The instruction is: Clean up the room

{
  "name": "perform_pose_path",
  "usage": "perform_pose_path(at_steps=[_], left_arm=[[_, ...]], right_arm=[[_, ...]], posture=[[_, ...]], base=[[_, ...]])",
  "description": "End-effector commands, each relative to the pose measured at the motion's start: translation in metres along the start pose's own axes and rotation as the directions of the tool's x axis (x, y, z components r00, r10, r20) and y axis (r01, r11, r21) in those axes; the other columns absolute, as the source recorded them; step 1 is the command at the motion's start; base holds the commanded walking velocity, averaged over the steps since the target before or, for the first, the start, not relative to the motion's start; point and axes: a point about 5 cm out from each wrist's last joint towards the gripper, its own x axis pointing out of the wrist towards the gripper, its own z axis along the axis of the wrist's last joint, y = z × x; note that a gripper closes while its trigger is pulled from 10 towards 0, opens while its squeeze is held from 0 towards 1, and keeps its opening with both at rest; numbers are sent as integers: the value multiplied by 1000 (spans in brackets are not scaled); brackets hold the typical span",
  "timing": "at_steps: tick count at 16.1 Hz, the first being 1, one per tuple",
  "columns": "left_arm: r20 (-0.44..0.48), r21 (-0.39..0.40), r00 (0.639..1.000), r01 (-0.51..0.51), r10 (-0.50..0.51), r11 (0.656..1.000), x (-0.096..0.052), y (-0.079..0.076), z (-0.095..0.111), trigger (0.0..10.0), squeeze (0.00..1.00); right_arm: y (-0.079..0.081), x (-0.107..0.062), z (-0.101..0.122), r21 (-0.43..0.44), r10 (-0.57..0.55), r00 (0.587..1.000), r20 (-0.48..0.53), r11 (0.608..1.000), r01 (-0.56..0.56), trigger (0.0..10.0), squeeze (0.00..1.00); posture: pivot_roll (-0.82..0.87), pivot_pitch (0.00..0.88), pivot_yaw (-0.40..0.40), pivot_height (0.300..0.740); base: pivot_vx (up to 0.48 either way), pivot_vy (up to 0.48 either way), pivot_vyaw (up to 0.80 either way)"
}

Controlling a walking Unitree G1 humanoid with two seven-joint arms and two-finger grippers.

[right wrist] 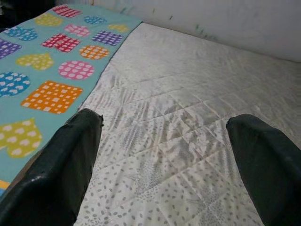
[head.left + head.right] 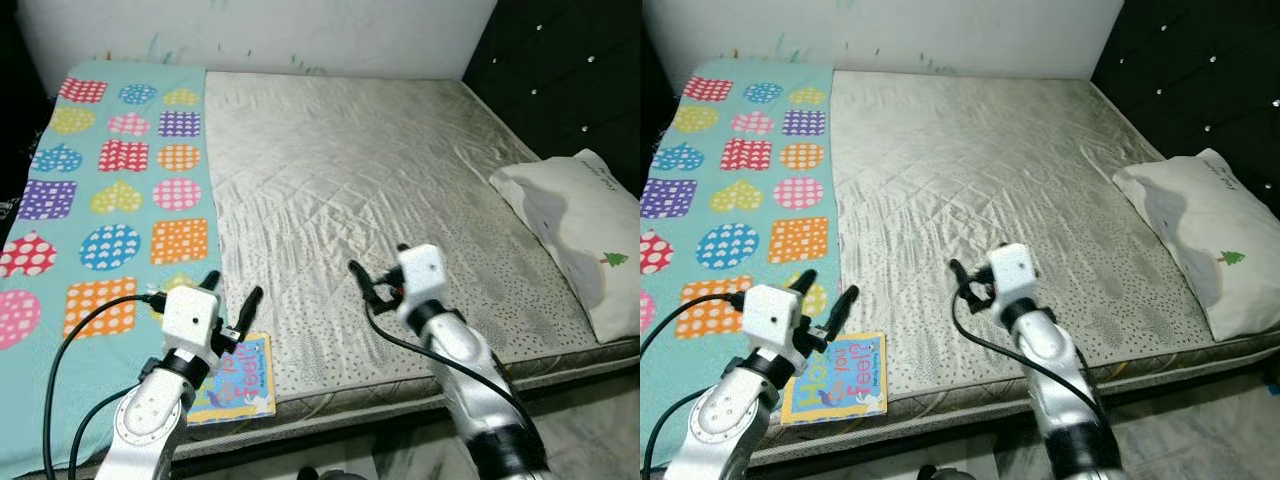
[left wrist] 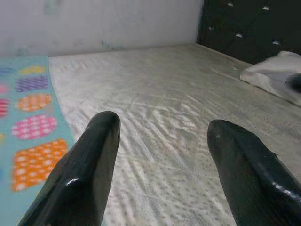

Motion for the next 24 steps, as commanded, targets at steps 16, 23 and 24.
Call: perform_pose_path(at_steps=[16, 23, 24], left_arm=[[31, -108, 920, -386, 392, 916, -18, 39, -3, 10000, 0], [34, -107, 902, -424, 430, 899, -26, 39, -3, 10000, 0], [34, -108, 888, -452, 458, 885, -32, 40, -3, 10000, 0]], right_arm=[[9, 11, 22, 137, 95, 989, 110, 985, -110, 10000, 0], [20, 18, 16, 138, 176, 980, 95, 972, -188, 10000, 0], [26, 20, 16, 135, 213, 973, 92, 965, -224, 10000, 0]], posture=[[72, 0, -118, 740], [103, 0, -180, 740], [117, 0, -202, 740]], base=[[0, 0, 0], [0, 0, 0], [0, 0, 0]])
